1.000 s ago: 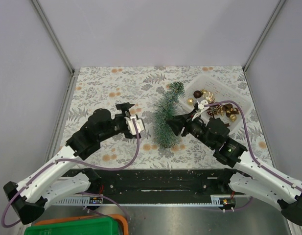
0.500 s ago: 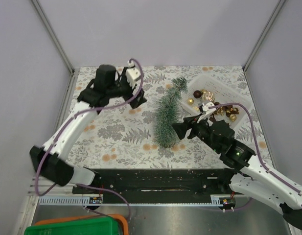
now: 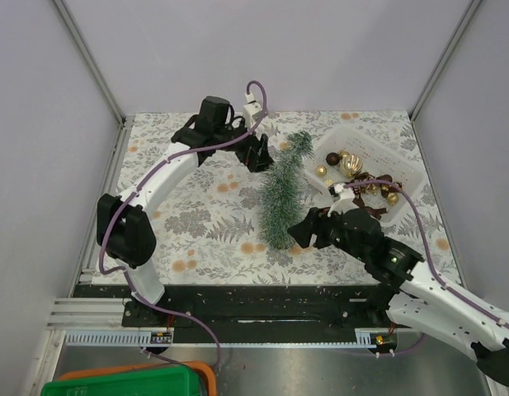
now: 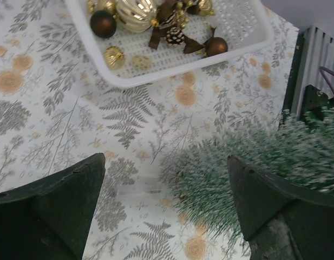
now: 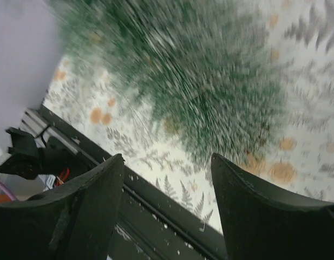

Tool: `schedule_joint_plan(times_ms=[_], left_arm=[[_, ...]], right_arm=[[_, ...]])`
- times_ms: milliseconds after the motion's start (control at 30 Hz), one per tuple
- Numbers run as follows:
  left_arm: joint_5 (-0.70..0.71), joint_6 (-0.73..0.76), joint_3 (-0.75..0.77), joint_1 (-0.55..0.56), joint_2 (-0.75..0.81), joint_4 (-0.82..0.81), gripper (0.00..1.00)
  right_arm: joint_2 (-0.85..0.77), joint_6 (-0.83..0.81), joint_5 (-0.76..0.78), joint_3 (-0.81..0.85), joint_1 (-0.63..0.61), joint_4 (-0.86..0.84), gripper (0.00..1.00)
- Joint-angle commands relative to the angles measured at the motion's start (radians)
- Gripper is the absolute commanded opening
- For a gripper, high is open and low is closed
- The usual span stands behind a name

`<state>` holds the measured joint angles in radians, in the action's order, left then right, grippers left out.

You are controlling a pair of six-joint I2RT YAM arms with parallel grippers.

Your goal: Decorate the small christmas tree

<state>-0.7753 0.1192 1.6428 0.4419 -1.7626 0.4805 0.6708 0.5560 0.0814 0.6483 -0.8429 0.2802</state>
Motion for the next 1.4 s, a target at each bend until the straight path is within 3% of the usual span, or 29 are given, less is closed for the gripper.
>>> schedule_joint_plan(times_ms=[0, 167, 400, 867, 1233, 1367], left_arm=[[-0.036, -0.062, -0.017, 0.066, -0.001, -0.144, 0.99], [-0.035, -0.108, -0.023, 0.101, -0.043, -0.194, 0.99], [-0.030, -0.070, -0.102, 0.104, 0.015, -0.168, 0.99], [-0.042, -0.062, -0.357, 0.055, 0.242, -0.099, 0.99], [0.103, -0.032, -0.491, 0.003, 0.373, -0.057, 0.99], [0.177, -0.015, -0.523, -0.014, 0.432, -0.040, 0.99]], right_arm=[[0.053, 0.168, -0.045, -0.045, 0.007, 0.048, 0.73], [0.156, 0.240, -0.055, -0.062, 0.005, 0.091, 0.79], [0.320, 0.317, -0.014, -0.139, 0.007, -0.127, 0.79], [0.529, 0.142, -0.109, -0.007, 0.199, -0.182, 0.80], [0.728, 0.145, -0.181, 0.131, 0.208, -0.328, 0.79], [0.713, 0.093, -0.154, 0.180, 0.220, -0.247, 0.80]])
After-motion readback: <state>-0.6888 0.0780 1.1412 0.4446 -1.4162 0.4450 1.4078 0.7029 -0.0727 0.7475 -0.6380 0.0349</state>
